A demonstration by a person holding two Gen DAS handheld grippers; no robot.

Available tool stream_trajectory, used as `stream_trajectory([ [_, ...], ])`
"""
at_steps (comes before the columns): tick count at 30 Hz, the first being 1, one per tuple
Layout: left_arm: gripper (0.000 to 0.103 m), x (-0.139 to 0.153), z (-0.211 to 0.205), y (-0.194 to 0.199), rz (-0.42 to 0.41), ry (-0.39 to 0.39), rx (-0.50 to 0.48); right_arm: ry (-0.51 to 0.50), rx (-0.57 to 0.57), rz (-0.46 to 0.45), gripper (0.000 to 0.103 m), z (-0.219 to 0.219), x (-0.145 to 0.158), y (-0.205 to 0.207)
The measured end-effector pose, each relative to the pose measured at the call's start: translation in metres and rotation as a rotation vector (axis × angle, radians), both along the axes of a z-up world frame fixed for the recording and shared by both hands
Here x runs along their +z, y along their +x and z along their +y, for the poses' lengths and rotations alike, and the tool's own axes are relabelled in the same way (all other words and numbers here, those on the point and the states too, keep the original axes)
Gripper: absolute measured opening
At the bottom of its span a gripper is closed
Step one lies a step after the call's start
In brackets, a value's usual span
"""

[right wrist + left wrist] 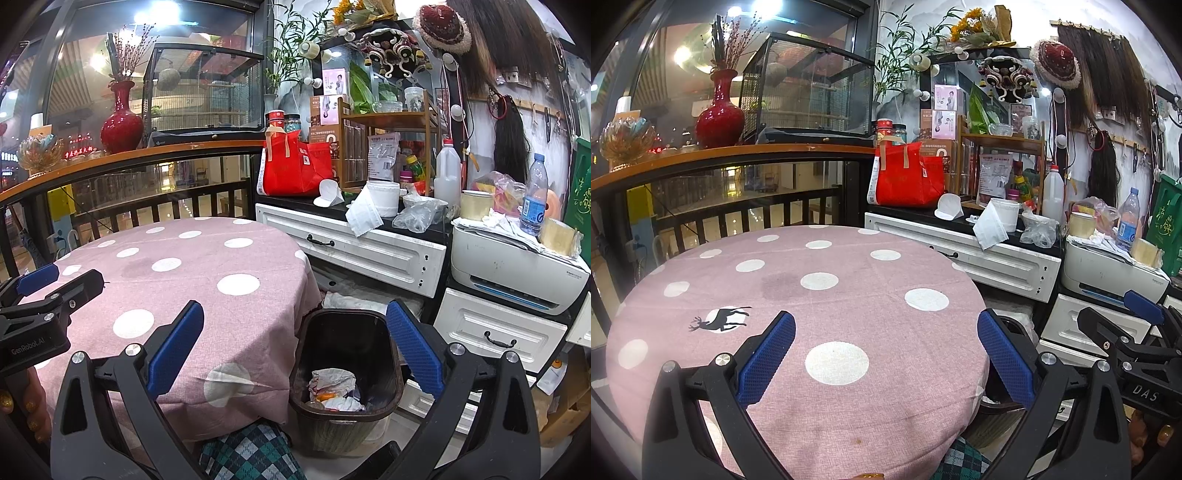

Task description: Collect trash

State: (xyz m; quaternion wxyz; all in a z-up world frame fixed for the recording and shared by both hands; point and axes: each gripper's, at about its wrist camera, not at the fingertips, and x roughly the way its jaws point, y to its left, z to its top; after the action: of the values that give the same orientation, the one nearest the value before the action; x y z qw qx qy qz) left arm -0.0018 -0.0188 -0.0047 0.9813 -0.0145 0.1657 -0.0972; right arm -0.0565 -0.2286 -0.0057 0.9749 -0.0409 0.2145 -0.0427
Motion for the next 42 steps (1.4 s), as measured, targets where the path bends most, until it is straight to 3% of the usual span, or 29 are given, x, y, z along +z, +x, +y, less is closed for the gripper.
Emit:
stream_trajectory([
  [42, 0.097, -0.0012, 0.0019, 0.006, 0.019, 0.014, -0.02, 0.005, -0.013, 0.006, 0.097, 0.0001, -0.0018, 0.0007],
])
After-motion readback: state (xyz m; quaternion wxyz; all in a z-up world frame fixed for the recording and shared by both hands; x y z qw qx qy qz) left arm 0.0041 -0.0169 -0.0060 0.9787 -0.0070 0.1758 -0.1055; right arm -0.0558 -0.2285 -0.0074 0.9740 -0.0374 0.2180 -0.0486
